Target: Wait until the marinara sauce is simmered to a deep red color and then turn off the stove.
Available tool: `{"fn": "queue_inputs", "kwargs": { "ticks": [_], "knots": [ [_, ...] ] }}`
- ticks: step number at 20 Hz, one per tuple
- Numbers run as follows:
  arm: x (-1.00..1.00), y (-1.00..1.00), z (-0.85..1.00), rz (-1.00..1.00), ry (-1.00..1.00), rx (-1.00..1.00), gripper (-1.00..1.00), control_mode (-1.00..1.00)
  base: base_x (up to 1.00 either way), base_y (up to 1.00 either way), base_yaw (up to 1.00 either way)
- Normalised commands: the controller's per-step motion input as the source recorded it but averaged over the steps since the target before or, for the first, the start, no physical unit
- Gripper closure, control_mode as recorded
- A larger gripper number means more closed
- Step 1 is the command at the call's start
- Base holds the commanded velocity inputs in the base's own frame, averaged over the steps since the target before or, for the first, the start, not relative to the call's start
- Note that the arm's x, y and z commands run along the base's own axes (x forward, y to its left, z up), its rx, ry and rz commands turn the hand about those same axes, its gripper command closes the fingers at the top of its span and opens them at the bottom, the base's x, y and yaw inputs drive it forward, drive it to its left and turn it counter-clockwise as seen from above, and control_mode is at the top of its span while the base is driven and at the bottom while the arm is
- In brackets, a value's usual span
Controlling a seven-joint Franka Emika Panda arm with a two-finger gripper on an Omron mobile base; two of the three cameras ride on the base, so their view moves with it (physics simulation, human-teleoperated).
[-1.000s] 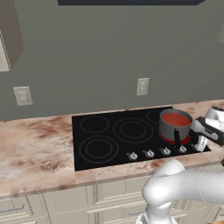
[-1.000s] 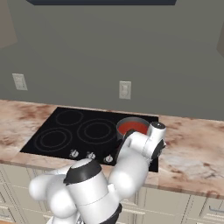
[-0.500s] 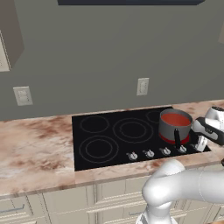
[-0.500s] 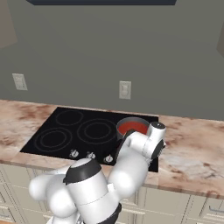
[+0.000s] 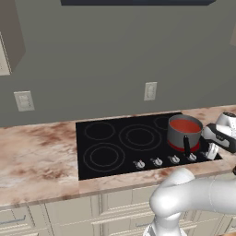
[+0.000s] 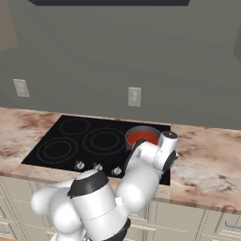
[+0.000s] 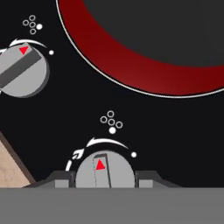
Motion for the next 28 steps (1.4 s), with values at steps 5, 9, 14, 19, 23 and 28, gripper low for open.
{"fn": "queue_inputs", "kwargs": {
  "ticks": [5,9,14,19,23,28],
  "knots": [
    [0.0,0.0,0.0,0.0,0.0,0.0,1.0,-1.0,0.0,0.0,0.0],
    [0.0,0.0,0.0,0.0,0.01,0.0,1.0,-1.0,0.0,0.0,0.0],
    [0.0,0.0,0.0,-0.03,0.01,0.0,1.0,-1.0,0.0,0.0,0.0],
    [0.0,0.0,0.0,-0.09,0.0,0.0,1.0,-1.0,0.0,0.0,0.0],
    [0.0,0.0,0.0,-0.11,0.0,0.0,1.0,-1.0,0.0,0.0,0.0],
    [0.0,0.0,0.0,-0.12,0.0,0.0,1.0,-1.0,0.0,0.0,0.0]
  ]
}}
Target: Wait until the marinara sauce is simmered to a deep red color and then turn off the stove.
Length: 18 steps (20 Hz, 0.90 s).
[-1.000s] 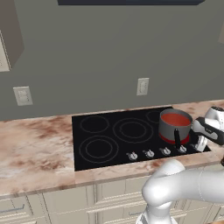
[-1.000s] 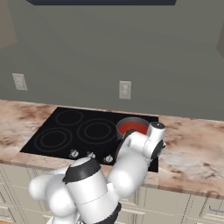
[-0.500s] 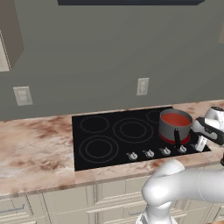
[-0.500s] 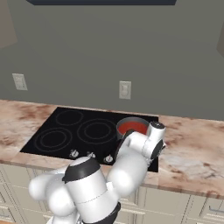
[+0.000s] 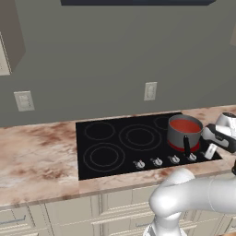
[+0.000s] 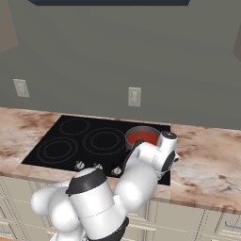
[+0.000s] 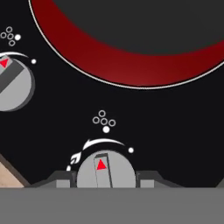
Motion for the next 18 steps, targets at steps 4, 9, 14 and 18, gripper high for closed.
{"fn": "queue_inputs", "kwargs": {
  "ticks": [4,9,14,18],
  "knots": [
    [0.0,0.0,0.0,-0.11,0.0,0.0,1.0,-1.0,0.0,0.0,0.0],
    [0.0,0.0,0.0,-0.1,0.0,0.0,1.0,-1.0,0.0,0.0,0.0],
    [0.0,0.0,0.0,-0.1,0.0,0.0,1.0,-1.0,0.0,0.0,0.0],
    [0.0,0.0,0.0,-0.09,0.01,0.0,1.0,-1.0,0.0,0.0,0.0]
  ]
}}
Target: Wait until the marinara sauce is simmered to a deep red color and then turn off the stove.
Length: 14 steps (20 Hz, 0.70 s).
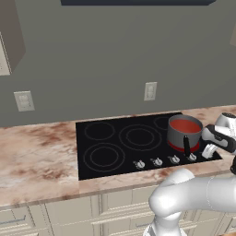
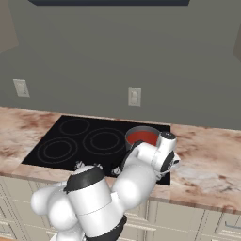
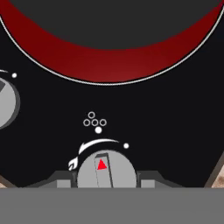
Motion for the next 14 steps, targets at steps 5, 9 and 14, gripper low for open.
{"fn": "queue_inputs", "kwargs": {
  "ticks": [5,9,14],
  "knots": [
    [0.0,0.0,0.0,-0.09,0.02,0.0,1.0,-1.0,0.0,0.0,0.0],
    [0.0,0.0,0.0,-0.09,0.04,0.0,1.0,-1.0,0.0,0.0,0.0],
    [0.0,0.0,0.0,-0.09,0.04,0.0,1.0,-1.0,0.0,0.0,0.0]
  ]
}}
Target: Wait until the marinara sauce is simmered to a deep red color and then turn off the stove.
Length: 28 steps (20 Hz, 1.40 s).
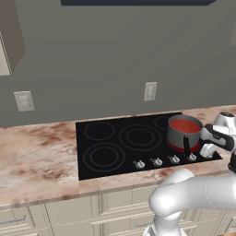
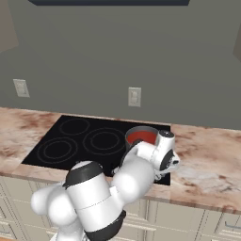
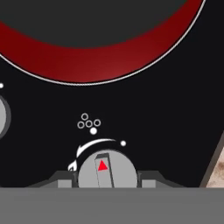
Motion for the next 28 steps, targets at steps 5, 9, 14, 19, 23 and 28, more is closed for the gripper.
{"fn": "queue_inputs", "kwargs": {
  "ticks": [5,9,14,19,23,28],
  "knots": [
    [0.0,0.0,0.0,-0.09,0.04,0.0,1.0,-1.0,0.0,0.0,0.0],
    [0.0,0.0,0.0,-0.1,0.03,0.0,1.0,-1.0,0.0,0.0,0.0],
    [0.0,0.0,0.0,-0.09,0.03,0.0,1.0,-1.0,0.0,0.0,0.0],
    [-0.02,0.0,0.0,-0.09,0.03,0.0,1.0,-1.0,0.0,0.0,0.0],
    [-0.04,0.0,0.0,-0.09,0.02,0.0,1.0,-1.0,0.0,0.0,0.0],
    [-0.03,0.0,0.0,-0.09,0.02,0.0,1.0,-1.0,0.0,0.0,0.0]
  ]
}}
